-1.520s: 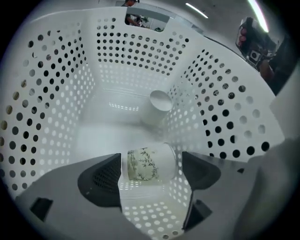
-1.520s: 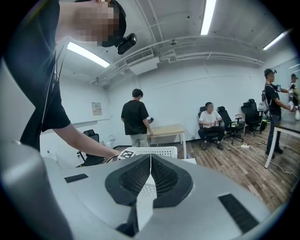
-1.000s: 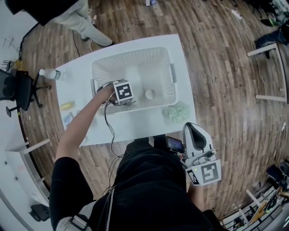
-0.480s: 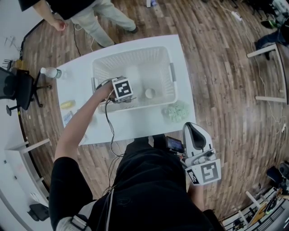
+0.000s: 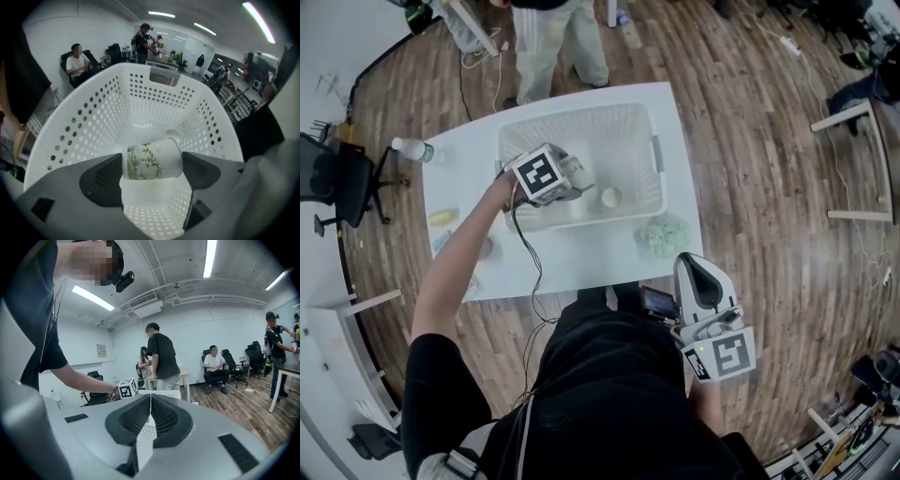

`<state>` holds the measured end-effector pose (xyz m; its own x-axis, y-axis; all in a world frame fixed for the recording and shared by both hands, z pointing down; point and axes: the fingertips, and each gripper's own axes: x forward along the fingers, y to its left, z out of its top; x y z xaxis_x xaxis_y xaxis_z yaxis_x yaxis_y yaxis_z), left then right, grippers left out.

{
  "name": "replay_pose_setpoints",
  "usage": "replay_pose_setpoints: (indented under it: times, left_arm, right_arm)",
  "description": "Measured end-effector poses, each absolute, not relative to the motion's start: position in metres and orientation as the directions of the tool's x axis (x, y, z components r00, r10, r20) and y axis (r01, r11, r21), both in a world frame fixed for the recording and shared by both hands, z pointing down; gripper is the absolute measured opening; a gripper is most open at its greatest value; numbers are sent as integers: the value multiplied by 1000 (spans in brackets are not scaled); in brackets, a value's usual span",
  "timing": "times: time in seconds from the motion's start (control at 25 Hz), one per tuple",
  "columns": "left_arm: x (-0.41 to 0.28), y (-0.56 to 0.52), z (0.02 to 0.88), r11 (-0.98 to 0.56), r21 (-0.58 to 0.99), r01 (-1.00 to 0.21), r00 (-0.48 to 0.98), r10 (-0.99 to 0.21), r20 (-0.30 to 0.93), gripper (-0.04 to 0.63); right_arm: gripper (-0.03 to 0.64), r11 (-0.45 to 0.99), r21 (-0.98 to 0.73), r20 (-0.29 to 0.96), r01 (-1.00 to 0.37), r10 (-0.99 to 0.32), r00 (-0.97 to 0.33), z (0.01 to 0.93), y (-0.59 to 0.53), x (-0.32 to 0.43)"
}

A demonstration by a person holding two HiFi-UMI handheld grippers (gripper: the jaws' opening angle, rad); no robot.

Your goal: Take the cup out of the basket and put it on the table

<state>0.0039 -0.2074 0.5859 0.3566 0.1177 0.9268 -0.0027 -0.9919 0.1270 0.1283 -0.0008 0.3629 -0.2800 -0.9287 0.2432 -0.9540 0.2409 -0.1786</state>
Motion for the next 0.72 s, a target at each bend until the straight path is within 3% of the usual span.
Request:
replay_pose_setpoints:
  times: [0.24, 0.48, 0.72]
  left_arm:
    - [27, -197, 503, -969, 228, -99, 617, 120, 778, 399]
    - [30, -175, 421, -903, 409, -134, 854, 104, 509, 399]
    - [13, -148, 367, -798, 590, -125, 971, 24, 238, 399]
  right_arm:
    - [25, 296, -162, 219, -941, -920, -326, 355, -2, 114]
    - [25, 346, -137, 194, -928, -910, -368, 349, -4, 94]
    - [25, 402, -93, 169, -911, -895, -412, 339, -10, 79]
